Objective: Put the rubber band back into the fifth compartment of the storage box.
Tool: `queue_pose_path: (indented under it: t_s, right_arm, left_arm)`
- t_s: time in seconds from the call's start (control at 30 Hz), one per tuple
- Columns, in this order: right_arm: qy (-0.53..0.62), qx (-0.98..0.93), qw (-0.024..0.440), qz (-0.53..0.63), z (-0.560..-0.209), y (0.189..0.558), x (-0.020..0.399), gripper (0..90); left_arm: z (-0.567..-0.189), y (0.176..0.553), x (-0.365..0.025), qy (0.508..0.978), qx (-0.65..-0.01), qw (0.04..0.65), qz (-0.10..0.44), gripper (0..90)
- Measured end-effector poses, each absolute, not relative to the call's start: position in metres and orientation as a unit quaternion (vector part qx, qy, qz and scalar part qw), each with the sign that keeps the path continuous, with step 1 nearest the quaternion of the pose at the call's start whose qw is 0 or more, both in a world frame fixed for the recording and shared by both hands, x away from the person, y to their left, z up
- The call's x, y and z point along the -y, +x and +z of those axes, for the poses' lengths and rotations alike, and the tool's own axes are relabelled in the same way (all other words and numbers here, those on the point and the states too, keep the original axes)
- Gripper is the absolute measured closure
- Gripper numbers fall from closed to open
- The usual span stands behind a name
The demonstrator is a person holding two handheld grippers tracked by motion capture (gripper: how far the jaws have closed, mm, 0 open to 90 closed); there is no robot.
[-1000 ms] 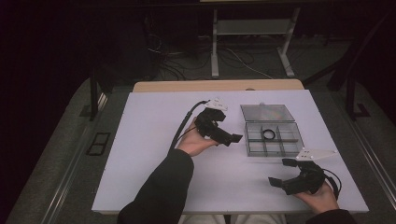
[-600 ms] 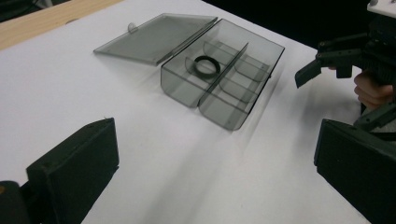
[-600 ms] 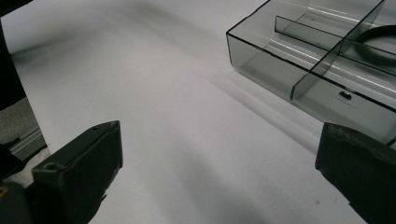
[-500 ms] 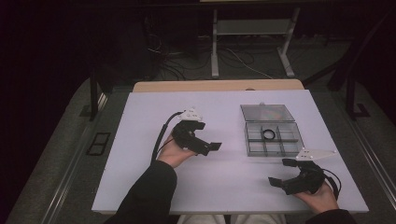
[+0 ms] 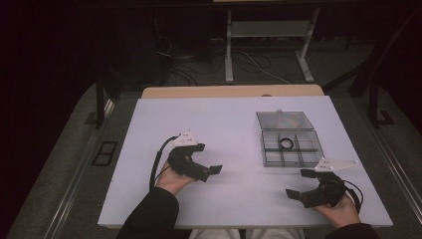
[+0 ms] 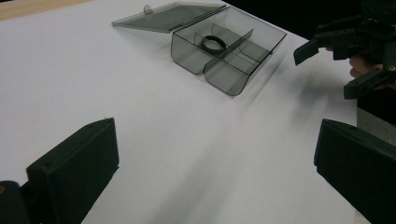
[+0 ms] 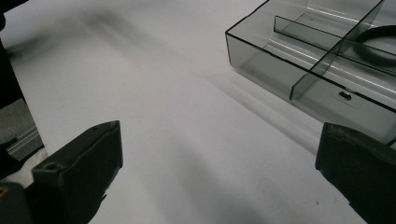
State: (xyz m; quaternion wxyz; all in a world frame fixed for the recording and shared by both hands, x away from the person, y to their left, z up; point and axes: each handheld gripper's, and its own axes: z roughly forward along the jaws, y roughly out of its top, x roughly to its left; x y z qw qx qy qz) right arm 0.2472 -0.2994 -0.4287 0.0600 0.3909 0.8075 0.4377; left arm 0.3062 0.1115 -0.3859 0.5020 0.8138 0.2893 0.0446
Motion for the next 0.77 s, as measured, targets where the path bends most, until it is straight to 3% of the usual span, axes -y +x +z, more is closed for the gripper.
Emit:
queue_pose_path:
  t_s: [0.77]
  right_arm:
    - [0.392, -0.807, 0.059, 0.437, -0.429, 0.247, 0.298, 0.5]
  left_arm:
    - [-0.415, 0.266, -0.169, 0.791, -0.333, 0.511, 0.057, 0.0]
